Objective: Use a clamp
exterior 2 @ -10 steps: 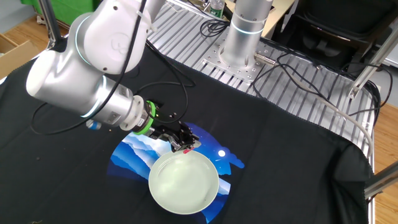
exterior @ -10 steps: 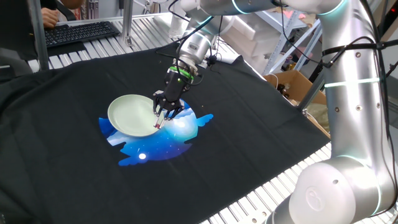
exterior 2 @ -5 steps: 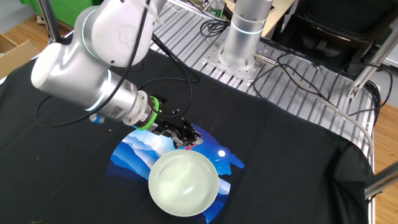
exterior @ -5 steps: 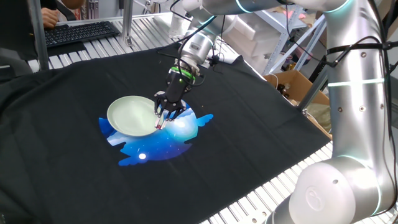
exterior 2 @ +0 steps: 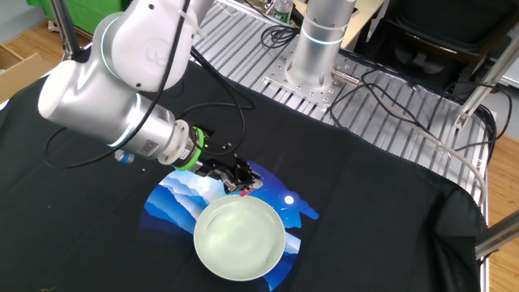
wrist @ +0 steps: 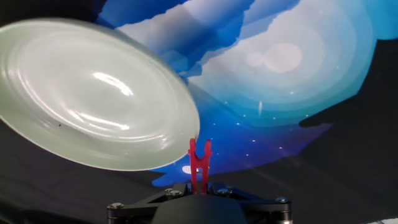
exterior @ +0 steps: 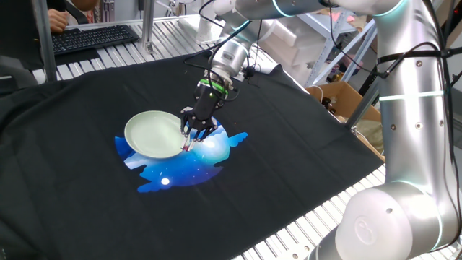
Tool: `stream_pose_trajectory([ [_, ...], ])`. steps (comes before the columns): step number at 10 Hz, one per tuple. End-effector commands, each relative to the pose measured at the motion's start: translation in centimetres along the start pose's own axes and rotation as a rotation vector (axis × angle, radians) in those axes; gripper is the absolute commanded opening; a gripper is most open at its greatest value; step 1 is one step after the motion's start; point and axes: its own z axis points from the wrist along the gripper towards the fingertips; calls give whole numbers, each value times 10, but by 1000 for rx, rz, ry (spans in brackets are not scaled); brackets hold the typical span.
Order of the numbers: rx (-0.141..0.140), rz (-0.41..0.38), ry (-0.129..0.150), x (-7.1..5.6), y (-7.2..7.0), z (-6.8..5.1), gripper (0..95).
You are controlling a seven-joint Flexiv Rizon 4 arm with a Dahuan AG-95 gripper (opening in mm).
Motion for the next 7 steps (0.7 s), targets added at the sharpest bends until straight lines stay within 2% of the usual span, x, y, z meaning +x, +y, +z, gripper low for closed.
stream_pose_trajectory([
  [1,-16,4,17,-2,6,-3,0],
  [7,-27,-12,36,-9,9,-2,0],
])
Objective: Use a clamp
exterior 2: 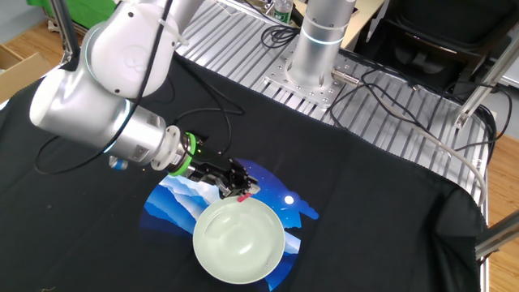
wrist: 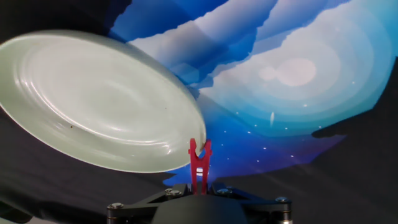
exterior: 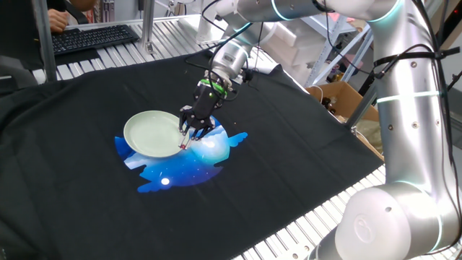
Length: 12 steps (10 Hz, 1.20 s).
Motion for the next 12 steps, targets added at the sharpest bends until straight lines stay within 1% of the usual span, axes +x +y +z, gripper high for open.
stream_pose_trajectory([
  [1,-5,-2,7,1,0,0,0],
  [5,-7,-24,13,-3,-1,0,0],
  [9,-30,-28,60,-5,0,0,0],
  [12,-31,-33,63,-5,0,0,0],
])
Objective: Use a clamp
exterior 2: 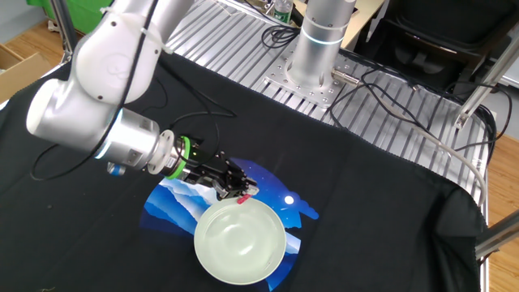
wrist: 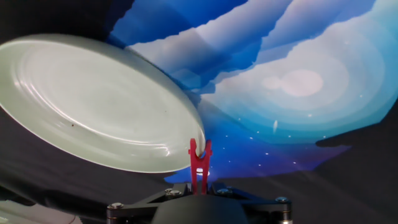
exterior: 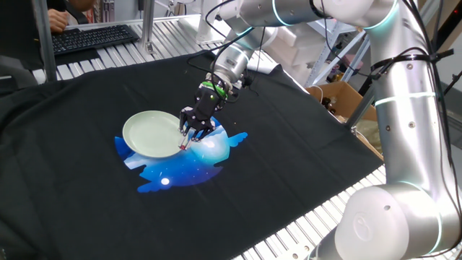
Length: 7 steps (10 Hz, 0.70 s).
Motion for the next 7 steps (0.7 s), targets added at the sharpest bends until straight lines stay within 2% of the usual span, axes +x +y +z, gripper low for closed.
stream_pose_trajectory([
  [1,-4,-5,-7,0,0,1,0],
  [3,-4,-15,-13,0,1,0,0],
  [6,-22,-11,18,0,3,0,0],
  [7,-23,-8,20,0,3,0,190],
])
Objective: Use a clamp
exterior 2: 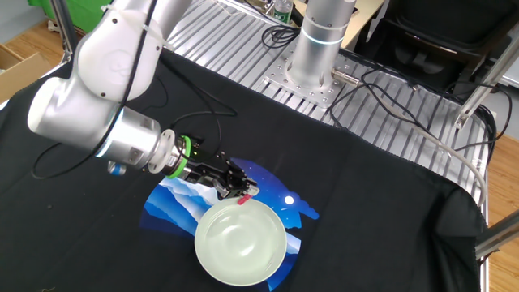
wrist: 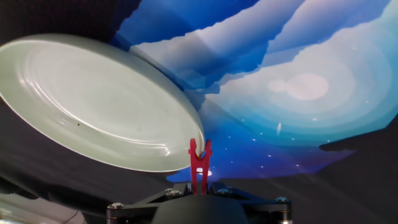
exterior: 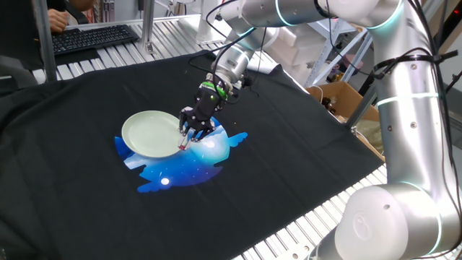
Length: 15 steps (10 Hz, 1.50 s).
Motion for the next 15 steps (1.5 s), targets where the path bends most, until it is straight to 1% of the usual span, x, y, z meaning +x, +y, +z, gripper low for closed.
stream_pose_trajectory([
  [1,-4,10,4,-1,1,-1,190],
  [3,-6,18,3,0,1,0,190],
  [4,-11,18,-1,0,1,0,190],
  [5,-15,21,-4,0,1,-1,380],
  [8,-14,48,-5,2,2,0,380],
  [9,-6,59,-16,4,3,0,570],
  [12,25,72,-61,18,6,-5,570],
  [13,47,65,-86,24,6,-7,570],
  [14,80,49,-124,31,6,-10,570],
  [15,127,25,-173,39,6,-14,570],
])
